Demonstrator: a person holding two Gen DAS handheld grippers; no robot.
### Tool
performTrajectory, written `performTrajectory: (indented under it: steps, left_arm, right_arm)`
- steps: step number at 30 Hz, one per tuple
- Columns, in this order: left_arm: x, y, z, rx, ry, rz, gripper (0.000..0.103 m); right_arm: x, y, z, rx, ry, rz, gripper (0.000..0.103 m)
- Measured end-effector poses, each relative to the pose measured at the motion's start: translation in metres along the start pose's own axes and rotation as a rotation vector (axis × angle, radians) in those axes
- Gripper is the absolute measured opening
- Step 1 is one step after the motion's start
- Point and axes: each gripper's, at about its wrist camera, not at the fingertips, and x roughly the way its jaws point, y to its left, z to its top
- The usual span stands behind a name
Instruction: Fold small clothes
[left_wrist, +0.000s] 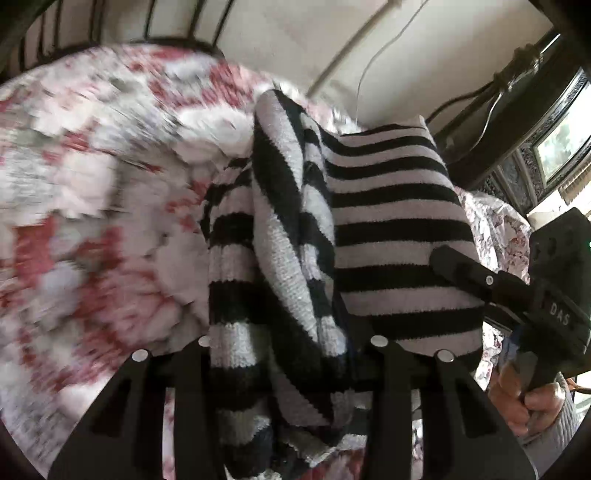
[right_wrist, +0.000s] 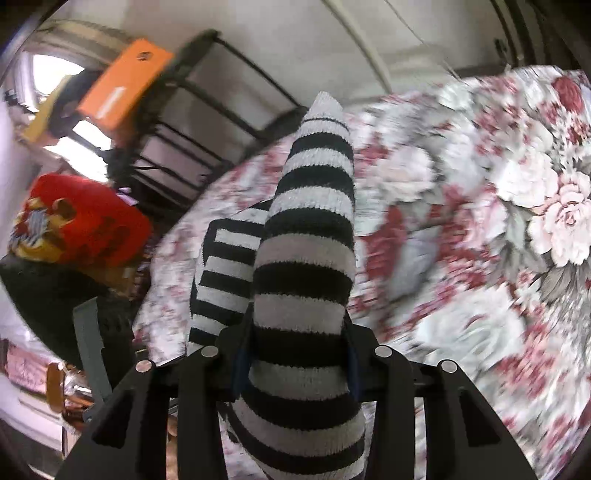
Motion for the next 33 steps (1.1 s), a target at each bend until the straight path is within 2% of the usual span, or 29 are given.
performTrajectory:
  steps: [5, 9, 13, 19, 22, 25, 26, 28, 29, 30, 31, 33]
  left_arm:
    - [-0.096, 0.018, -0.030, -0.047, -0.110, 0.039, 0.038]
    - [-0.165, 0.047, -0.064, -0.115, -0.177, 0.086, 0.038]
    - [-0.235, 0.088, -0.096, -0.193, -0.235, 0.143, 0.038]
    - [-0.346, 0.162, -0.151, -0.315, -0.315, 0.286, 0.039]
    - [-0.381, 0.198, -0.173, -0.365, -0.339, 0.335, 0.039]
    - [-0.406, 0.237, -0.201, -0.430, -0.342, 0.371, 0.040]
    - [-0.408, 0.252, -0.210, -0.458, -0.335, 0.382, 0.041]
    - [-0.398, 0.276, -0.221, -0.519, -0.295, 0.395, 0.045]
    - [-0.390, 0.293, -0.233, -0.559, -0.271, 0.387, 0.053]
    - [-0.382, 0.299, -0.238, -0.580, -0.267, 0.382, 0.064]
    - [-0.376, 0.304, -0.243, -0.594, -0.268, 0.375, 0.071]
    - [-0.374, 0.310, -0.250, -0.616, -0.301, 0.358, 0.087]
  right_arm:
    - [-0.012, 0.060, -0.027, -0.058, 0.007, 0.115, 0.041]
    - [0.000, 0.124, -0.046, -0.123, 0.056, 0.189, 0.041]
    - [0.027, 0.203, -0.071, -0.202, 0.129, 0.271, 0.041]
    - [0.074, 0.314, -0.123, -0.285, 0.246, 0.389, 0.041]
    - [0.100, 0.359, -0.152, -0.297, 0.310, 0.438, 0.041]
    - [0.131, 0.383, -0.180, -0.290, 0.376, 0.451, 0.041]
    - [0.143, 0.386, -0.188, -0.286, 0.392, 0.435, 0.041]
    - [0.172, 0.384, -0.206, -0.273, 0.435, 0.345, 0.041]
    - [0.188, 0.375, -0.216, -0.248, 0.459, 0.278, 0.044]
    - [0.196, 0.368, -0.220, -0.214, 0.469, 0.270, 0.044]
    - [0.201, 0.358, -0.223, -0.163, 0.474, 0.287, 0.046]
    - [0.200, 0.357, -0.221, -0.161, 0.462, 0.278, 0.049]
